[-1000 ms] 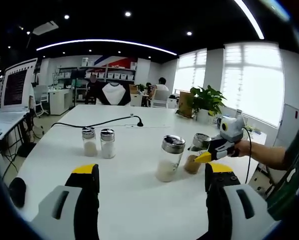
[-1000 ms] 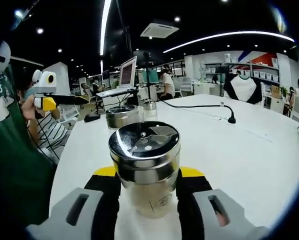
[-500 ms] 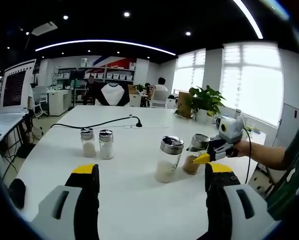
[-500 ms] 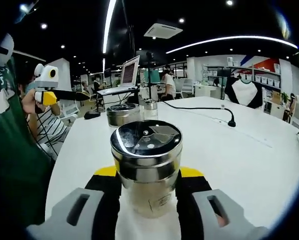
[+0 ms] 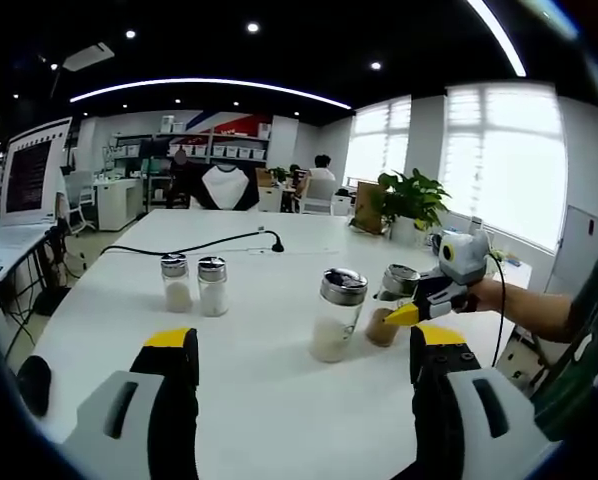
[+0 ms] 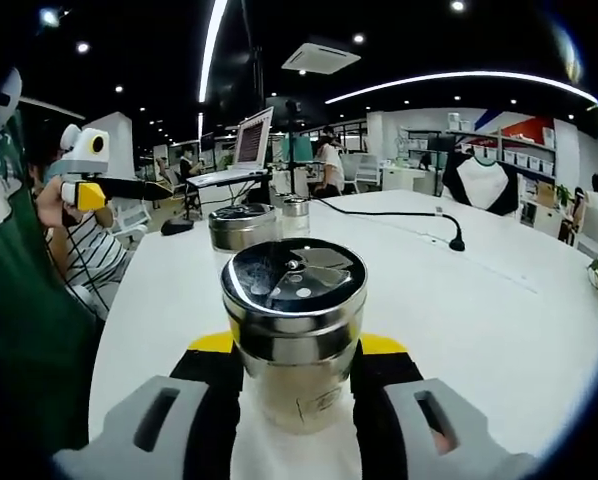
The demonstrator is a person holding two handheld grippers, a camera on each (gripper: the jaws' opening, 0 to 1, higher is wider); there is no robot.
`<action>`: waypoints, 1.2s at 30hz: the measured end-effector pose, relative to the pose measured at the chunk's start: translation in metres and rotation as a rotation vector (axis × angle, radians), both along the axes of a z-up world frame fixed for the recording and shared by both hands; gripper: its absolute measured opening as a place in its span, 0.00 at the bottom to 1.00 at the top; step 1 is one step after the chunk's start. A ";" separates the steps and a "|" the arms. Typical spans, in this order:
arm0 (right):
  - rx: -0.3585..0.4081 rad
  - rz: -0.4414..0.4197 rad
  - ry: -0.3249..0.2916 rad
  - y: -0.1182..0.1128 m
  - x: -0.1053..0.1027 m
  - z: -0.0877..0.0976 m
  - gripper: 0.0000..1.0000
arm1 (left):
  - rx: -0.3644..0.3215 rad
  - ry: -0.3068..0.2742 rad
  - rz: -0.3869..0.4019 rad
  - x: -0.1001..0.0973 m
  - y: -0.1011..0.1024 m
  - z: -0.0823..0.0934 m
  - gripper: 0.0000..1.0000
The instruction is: Rotate the seasoning bottle until the label or dispensing opening points toward the visible target arrow and the bottle remains upright within the marked orientation range
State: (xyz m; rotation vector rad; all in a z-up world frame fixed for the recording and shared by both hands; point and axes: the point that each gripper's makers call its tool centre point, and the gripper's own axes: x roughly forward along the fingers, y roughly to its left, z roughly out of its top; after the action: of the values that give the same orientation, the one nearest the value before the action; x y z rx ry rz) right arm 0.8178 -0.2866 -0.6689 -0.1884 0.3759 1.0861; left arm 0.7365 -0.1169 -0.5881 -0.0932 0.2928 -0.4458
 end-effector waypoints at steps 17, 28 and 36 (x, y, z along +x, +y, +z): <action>-0.035 -0.082 -0.002 -0.003 0.002 -0.002 0.41 | 0.014 0.008 -0.008 -0.001 -0.001 -0.005 0.92; -0.079 -0.150 -0.003 -0.007 0.002 -0.004 0.41 | 0.012 0.012 -0.006 -0.003 0.001 -0.007 0.92; -0.083 -0.195 0.001 -0.009 0.004 -0.005 0.41 | 0.011 0.008 -0.004 -0.005 0.001 -0.006 0.92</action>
State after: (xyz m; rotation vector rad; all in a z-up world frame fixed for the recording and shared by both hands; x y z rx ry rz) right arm 0.8216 -0.2954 -0.6736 -0.2205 0.4315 0.8790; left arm 0.7314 -0.1157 -0.5944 -0.0835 0.3030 -0.4475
